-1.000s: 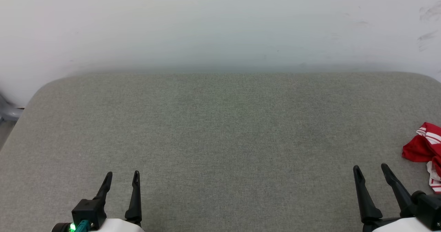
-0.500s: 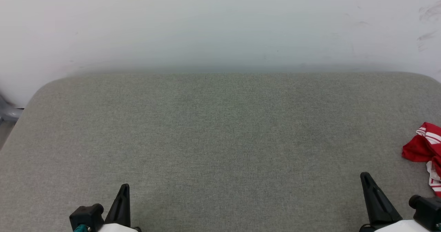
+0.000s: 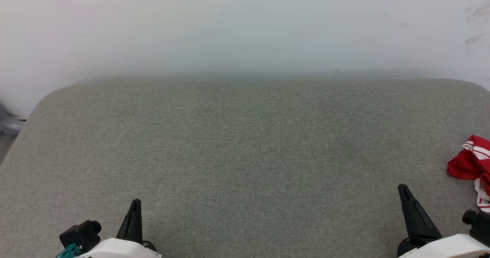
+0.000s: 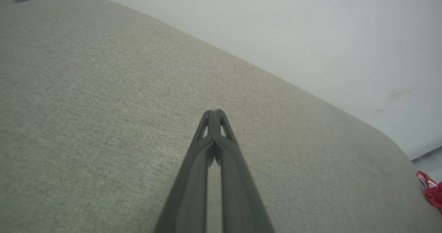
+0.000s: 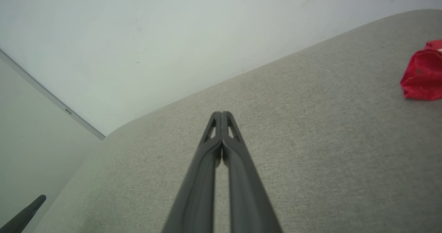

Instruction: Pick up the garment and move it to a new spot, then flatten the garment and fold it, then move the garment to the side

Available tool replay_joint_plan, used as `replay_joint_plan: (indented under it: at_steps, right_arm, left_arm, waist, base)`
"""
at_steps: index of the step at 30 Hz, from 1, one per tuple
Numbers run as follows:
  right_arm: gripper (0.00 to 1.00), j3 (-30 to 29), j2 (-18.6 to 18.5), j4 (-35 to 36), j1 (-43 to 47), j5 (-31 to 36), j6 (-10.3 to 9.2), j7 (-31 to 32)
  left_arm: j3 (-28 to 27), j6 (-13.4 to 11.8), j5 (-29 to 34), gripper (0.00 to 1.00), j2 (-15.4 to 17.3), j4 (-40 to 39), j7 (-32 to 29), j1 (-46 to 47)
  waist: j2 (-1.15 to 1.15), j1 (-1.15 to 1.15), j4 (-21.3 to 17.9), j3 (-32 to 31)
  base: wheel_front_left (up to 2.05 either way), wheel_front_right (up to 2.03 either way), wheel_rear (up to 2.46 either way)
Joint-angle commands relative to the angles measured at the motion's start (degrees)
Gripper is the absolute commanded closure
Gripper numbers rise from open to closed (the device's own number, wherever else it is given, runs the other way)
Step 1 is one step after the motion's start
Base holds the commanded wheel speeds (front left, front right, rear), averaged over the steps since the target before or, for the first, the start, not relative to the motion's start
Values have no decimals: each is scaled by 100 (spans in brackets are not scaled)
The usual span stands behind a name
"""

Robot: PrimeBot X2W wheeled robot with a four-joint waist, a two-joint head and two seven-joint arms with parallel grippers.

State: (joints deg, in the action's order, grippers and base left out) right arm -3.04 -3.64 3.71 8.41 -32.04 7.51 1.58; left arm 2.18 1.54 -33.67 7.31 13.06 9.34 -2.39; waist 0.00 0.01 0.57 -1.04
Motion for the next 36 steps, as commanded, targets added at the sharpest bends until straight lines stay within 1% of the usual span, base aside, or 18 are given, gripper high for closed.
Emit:
replay_joint_plan:
  at_steps: [1, 20, 36]
  right_arm:
    - [100, 5, -58, 31, -155, -182, 0, -2]
    - [100, 22, -106, -435, -508, -1821, 0, 38]
    - [100, 5, -122, -767, -757, -2948, -1, 93]
  left_arm:
    - [-48, 40, -153, 100, 9, -70, -28, 158]
    - [-266, 190, -1665, 100, -111, -33, -439, 360]
    - [-422, 300, -2723, 100, -194, -1, -731, 498]
  waist:
    - [0, 0, 0, 1]
    - [0, 0, -11, 23]
    - [0, 0, -19, 42]
  base:
    - [0, 0, 0]
    - [0, 0, 0]
    - [0, 0, 0]
